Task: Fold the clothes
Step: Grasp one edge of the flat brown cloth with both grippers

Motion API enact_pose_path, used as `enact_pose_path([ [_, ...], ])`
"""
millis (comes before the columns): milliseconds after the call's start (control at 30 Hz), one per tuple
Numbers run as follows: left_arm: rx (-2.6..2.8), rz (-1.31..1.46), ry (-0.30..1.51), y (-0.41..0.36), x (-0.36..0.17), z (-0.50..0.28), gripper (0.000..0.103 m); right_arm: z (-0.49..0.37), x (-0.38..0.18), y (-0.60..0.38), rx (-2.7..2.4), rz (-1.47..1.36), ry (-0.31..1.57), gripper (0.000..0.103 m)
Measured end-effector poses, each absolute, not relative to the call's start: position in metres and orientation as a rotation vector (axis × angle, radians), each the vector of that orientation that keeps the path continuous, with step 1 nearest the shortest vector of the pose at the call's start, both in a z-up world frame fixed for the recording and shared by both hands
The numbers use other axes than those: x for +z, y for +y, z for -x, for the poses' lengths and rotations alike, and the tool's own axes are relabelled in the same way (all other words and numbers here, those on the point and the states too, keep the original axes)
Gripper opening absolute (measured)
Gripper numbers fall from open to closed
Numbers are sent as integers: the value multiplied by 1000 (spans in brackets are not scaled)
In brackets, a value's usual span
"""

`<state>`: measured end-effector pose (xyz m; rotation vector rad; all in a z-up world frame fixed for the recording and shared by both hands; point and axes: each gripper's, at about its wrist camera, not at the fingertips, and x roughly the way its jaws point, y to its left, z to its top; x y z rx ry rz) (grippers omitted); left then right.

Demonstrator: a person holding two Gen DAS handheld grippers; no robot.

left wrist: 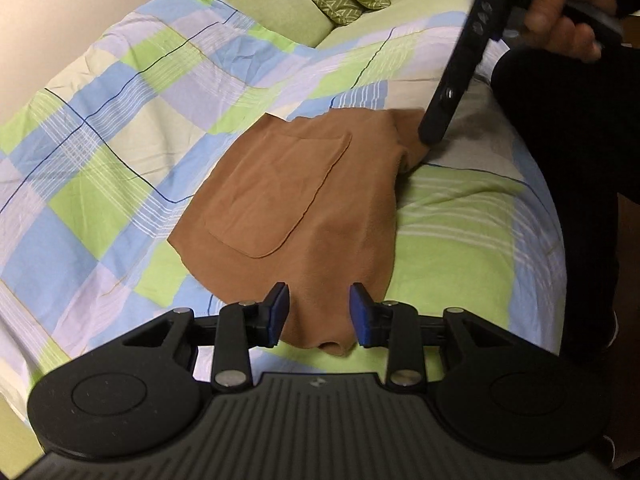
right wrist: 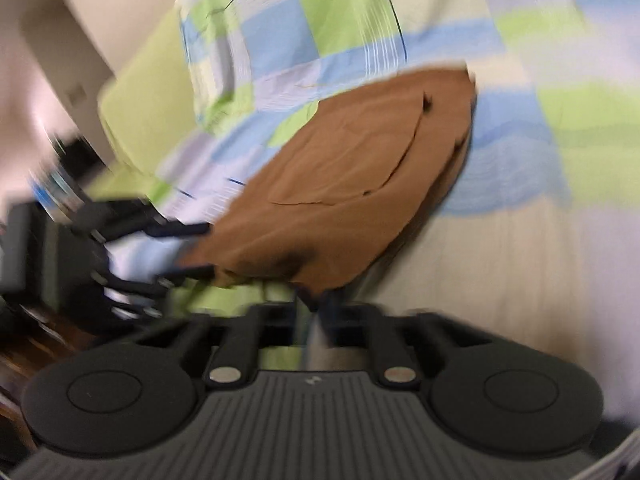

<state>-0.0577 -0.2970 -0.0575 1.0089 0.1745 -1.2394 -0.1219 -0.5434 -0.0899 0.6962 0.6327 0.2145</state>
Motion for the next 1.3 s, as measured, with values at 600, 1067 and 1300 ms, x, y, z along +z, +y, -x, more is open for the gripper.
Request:
enact_pose_path([
  [600,-1305,-1148,93,-286,-63,85,42,165,-54,-489,63,62,664,23],
  [1067,-1206,-1302,-97,-290,-89,87,43,143,-102,-401,67,838,636,23],
  [1300,-1205,-1312,-128,-289,-91,88,44,132,-116,-392,72,972,588,20],
])
